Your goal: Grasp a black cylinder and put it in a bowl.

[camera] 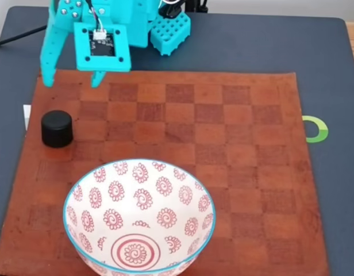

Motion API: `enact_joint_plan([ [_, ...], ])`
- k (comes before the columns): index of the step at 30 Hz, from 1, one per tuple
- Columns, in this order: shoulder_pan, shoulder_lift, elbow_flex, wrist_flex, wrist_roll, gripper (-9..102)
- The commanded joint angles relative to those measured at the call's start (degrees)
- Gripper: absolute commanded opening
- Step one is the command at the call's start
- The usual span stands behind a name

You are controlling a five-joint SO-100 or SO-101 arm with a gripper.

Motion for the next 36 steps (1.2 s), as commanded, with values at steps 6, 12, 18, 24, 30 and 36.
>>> enact_joint_plan([
  [6, 0.18, -9.76, -5.45, -0.44, 0.53, 24],
  [12, -0.35, -17.40, -9.40, -0.35, 1.76, 24],
  [18, -0.53, -21.62, -9.58, -0.44, 1.85, 24],
  [24, 0.09, -24.08, -9.49, -3.52, 1.76, 24],
  [30, 0.35, -26.63, -9.49, -4.83, 1.67, 25],
  [36, 1.67, -29.97, -9.49, -5.63, 1.14, 25],
])
